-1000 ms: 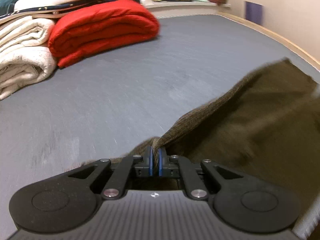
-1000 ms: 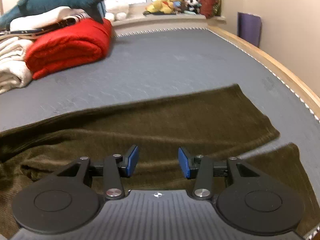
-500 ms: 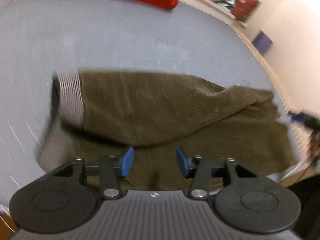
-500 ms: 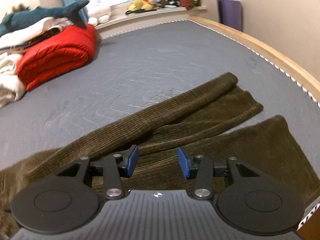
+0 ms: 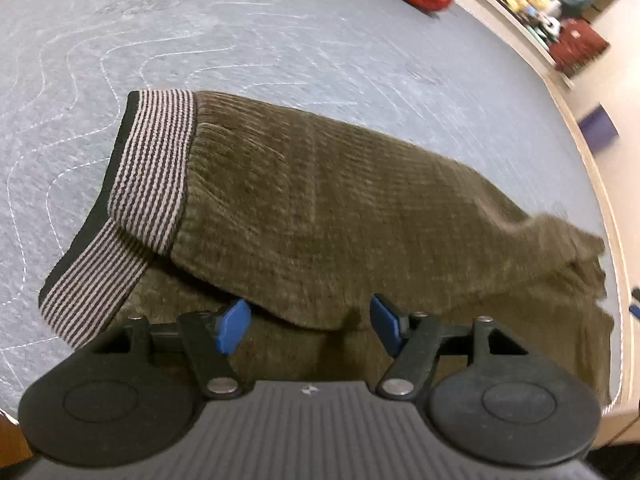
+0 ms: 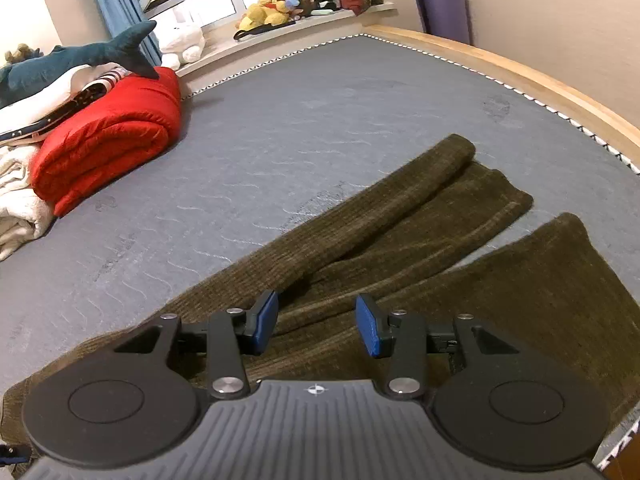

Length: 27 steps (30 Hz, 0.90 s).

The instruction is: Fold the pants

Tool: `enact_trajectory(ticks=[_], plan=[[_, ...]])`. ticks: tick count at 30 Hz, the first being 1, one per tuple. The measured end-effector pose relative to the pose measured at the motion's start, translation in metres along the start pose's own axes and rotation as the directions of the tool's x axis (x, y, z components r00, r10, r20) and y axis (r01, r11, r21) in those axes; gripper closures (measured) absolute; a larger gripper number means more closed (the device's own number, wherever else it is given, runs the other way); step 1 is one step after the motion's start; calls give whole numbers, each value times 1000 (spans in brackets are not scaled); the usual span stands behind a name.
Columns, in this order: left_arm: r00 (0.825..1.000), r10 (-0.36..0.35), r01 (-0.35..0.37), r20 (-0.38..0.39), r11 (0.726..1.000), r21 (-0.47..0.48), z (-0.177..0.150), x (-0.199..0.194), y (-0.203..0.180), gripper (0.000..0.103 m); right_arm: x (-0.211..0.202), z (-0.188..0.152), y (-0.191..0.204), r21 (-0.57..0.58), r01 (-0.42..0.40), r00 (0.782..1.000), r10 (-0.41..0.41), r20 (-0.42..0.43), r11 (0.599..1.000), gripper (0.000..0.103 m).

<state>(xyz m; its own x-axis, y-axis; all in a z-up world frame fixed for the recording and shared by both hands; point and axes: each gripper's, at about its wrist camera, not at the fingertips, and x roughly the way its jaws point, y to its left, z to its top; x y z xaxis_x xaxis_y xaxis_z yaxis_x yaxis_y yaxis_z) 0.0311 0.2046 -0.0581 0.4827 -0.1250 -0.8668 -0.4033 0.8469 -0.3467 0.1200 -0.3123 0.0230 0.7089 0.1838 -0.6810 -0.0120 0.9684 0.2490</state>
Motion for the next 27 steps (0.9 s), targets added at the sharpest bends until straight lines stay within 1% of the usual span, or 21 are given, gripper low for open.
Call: enact_trajectory(ticks=[1, 5, 7, 8, 10, 11, 12, 13, 14, 17, 19, 21, 23, 25, 27], plan=[[1000, 13, -13, 3, 1000, -14, 7, 2, 2, 31, 2, 1, 1, -1, 1, 1000, -1, 0, 1000, 57], [995, 94, -91, 29, 993, -81, 18, 6, 8, 31, 11, 5, 5, 12, 6, 1000, -6, -13, 1000, 57], [990, 138, -134, 37, 987, -83, 23, 4, 11, 32, 15, 6, 8, 14, 4, 1000, -4, -18, 1000, 57], [988, 150, -147, 41, 986, -74, 24, 4, 11, 34, 17, 6, 9, 14, 3, 1000, -3, -19, 1000, 57], [985, 167, -165, 49, 985, -50, 26, 3, 8, 47, 18, 7, 12, 16, 4, 1000, -4, -18, 1000, 57], [982, 183, -182, 54, 983, -27, 27, 2, 5, 65, 19, 8, 12, 17, 3, 1000, -3, -17, 1000, 57], [978, 202, -202, 61, 979, 2, 28, 6, 1, 72, 21, 9, 12, 20, 4, 1000, -4, -15, 1000, 57], [975, 211, -214, 72, 977, 28, 29, 5, -2, 75, 22, 11, 12, 24, 6, 1000, -5, -13, 1000, 57], [973, 213, -217, 85, 975, 42, 30, 3, -3, 80, 23, 13, 11, 31, 9, 1000, -8, -9, 999, 57], [969, 214, -222, 122, 973, 59, 32, -5, -7, 83, 28, 20, 3, 78, 29, 1000, -29, 6, 997, 57], [969, 211, -218, 128, 975, 46, 35, -7, -7, 83, 33, 24, -4, 124, 39, 999, -41, 11, 992, 57], [970, 209, -215, 120, 976, 39, 34, -7, -7, 83, 39, 29, -12, 167, 52, 998, -57, 22, 985, 62], [971, 215, -220, 110, 975, 36, 31, -11, -7, 82, 46, 34, -19, 203, 59, 997, -67, 35, 977, 78], [970, 222, -226, 96, 973, 33, 34, -7, -7, 82, 55, 40, -25, 230, 61, 996, -73, 45, 971, 86], [970, 230, -233, 82, 972, 30, 35, -3, -6, 80, 65, 45, -33, 264, 58, 996, -74, 53, 963, 86]])
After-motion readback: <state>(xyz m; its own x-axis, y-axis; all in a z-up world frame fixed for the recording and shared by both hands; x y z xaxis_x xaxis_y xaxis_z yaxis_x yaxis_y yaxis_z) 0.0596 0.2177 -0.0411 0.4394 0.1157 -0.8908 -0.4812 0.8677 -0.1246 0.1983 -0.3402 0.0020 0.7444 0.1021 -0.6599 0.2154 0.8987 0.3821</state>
